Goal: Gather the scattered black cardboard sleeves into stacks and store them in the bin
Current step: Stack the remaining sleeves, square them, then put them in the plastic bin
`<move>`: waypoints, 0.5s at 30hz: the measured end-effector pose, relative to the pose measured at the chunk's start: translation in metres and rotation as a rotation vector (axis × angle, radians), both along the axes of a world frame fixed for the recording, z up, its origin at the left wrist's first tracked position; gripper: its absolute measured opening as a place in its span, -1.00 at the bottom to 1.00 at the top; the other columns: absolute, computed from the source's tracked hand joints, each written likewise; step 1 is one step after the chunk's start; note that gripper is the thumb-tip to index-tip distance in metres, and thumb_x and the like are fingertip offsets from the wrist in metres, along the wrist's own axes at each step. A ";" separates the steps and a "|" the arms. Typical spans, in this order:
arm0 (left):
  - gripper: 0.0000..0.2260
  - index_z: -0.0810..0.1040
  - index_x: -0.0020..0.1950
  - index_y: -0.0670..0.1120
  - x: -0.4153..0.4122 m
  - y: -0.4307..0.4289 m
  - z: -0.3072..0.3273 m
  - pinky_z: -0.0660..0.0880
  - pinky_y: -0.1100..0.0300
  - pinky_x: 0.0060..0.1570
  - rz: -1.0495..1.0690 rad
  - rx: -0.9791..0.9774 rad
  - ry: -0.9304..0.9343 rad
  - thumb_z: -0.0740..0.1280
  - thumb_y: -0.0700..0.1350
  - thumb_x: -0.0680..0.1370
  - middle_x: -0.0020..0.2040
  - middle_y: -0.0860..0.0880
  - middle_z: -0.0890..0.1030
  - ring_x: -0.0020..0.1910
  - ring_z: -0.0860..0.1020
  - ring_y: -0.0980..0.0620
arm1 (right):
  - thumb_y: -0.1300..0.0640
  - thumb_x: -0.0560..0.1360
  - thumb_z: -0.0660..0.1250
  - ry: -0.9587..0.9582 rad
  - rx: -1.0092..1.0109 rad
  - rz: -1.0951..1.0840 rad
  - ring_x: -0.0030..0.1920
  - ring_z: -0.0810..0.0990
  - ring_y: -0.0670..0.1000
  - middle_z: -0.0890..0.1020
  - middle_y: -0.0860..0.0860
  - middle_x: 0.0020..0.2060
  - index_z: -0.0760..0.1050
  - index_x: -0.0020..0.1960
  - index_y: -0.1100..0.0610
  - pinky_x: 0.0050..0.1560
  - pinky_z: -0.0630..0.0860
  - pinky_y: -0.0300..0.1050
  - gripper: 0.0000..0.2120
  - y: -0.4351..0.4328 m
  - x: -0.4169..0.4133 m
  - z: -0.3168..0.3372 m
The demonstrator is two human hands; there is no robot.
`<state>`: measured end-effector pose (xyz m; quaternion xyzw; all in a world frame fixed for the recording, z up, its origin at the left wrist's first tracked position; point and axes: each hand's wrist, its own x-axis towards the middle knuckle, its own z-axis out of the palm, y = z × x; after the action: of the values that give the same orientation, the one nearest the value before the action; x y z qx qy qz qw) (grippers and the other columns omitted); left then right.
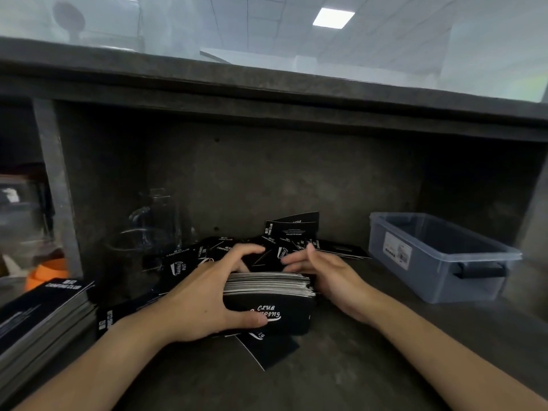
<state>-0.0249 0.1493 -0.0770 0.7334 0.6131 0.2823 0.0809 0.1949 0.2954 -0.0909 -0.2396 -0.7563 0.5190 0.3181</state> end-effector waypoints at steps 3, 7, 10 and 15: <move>-0.30 0.25 0.39 0.54 -0.002 0.000 0.000 0.45 0.11 0.33 -0.023 -0.009 0.070 0.42 0.51 0.31 0.23 0.36 0.46 0.27 0.44 0.33 | -0.03 0.69 0.19 -0.229 0.432 -0.192 0.23 0.61 -0.11 0.69 -0.05 0.18 0.59 0.28 0.04 0.39 0.46 -0.01 -0.70 0.017 0.019 0.008; -0.33 0.33 0.35 0.49 -0.003 0.002 -0.002 0.49 0.12 0.26 -0.012 0.017 0.052 0.41 0.53 0.27 0.22 0.35 0.48 0.22 0.49 0.30 | -0.28 0.51 0.38 -0.747 0.574 -0.163 0.46 0.40 -0.08 0.43 -0.10 0.47 0.29 0.56 -0.08 0.51 0.32 -0.07 -0.30 0.034 0.046 0.009; -0.38 0.40 0.31 0.42 -0.001 0.002 -0.002 0.49 0.14 0.26 -0.023 0.028 0.023 0.47 0.47 0.29 0.23 0.38 0.51 0.21 0.52 0.28 | -0.25 0.48 0.44 -0.669 0.568 -0.168 0.28 0.50 -0.13 0.53 -0.13 0.29 0.45 0.44 -0.13 0.36 0.45 -0.12 -0.43 0.039 0.048 0.007; -0.44 0.44 0.27 0.37 0.001 -0.001 0.000 0.48 0.31 0.17 -0.044 0.027 -0.009 0.53 0.34 0.32 0.20 0.42 0.53 0.16 0.53 0.37 | -0.02 0.51 0.49 -0.567 0.708 -0.292 0.08 0.60 -0.22 0.67 -0.18 0.06 0.65 0.15 -0.11 0.23 0.55 -0.14 -0.79 0.046 0.048 0.007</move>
<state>-0.0239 0.1485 -0.0767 0.7465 0.5926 0.2919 0.0798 0.2426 0.3410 -0.0836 -0.3527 -0.9020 0.0936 0.2310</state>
